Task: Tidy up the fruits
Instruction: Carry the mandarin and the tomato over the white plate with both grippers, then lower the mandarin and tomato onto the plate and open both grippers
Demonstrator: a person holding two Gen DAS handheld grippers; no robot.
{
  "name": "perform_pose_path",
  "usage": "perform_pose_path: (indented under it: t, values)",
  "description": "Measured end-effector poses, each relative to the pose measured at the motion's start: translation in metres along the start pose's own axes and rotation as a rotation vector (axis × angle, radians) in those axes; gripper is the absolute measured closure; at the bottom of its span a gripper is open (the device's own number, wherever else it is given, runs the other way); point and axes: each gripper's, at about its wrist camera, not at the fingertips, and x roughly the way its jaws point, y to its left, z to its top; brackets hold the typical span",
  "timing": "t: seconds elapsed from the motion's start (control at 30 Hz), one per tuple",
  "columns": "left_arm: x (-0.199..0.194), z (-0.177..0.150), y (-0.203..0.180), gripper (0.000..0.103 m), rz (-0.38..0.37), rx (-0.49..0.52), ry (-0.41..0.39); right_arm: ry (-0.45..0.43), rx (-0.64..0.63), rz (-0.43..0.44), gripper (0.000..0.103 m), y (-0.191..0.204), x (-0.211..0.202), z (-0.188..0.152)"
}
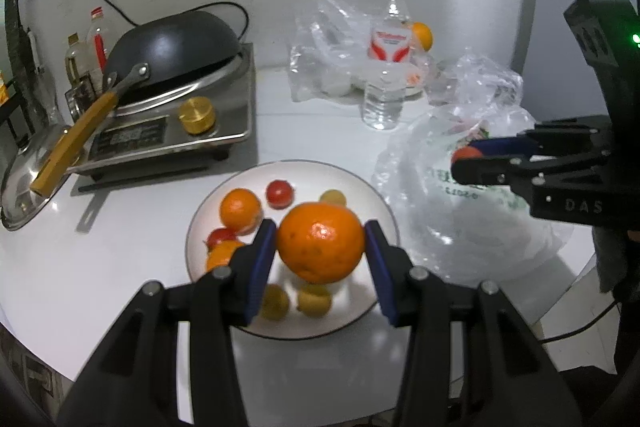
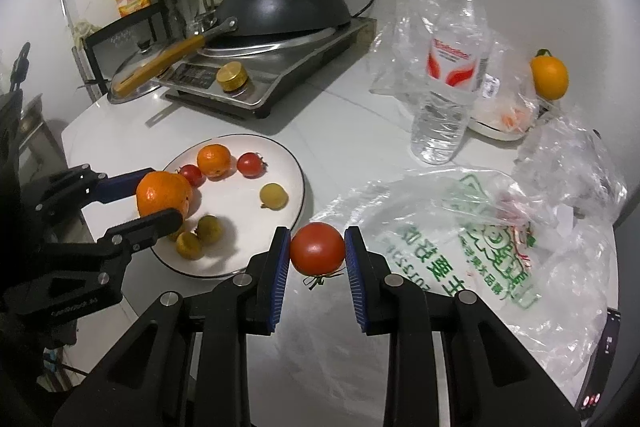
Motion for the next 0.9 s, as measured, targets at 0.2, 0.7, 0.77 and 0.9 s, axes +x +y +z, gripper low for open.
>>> perform_pose_path:
  t: [0.2, 0.7, 0.77, 0.9]
  values:
    - [0.008, 0.0, 0.012, 0.057, 0.002, -0.002, 0.005, 0.014, -0.013, 0.012, 0.073, 0.012, 0.013, 0.006]
    - [0.049, 0.004, 0.025, 0.057, 0.0, -0.007, 0.068, 0.066, -0.028, 0.068, 0.073, 0.028, 0.053, 0.013]
    - [0.056, 0.004, 0.026, 0.057, -0.001, -0.007, 0.084, 0.074, -0.029, 0.079, 0.073, 0.029, 0.059, 0.013]
    - [0.063, 0.005, 0.026, 0.057, -0.002, -0.004, 0.096, 0.086, -0.031, 0.097, 0.073, 0.03, 0.071, 0.015]
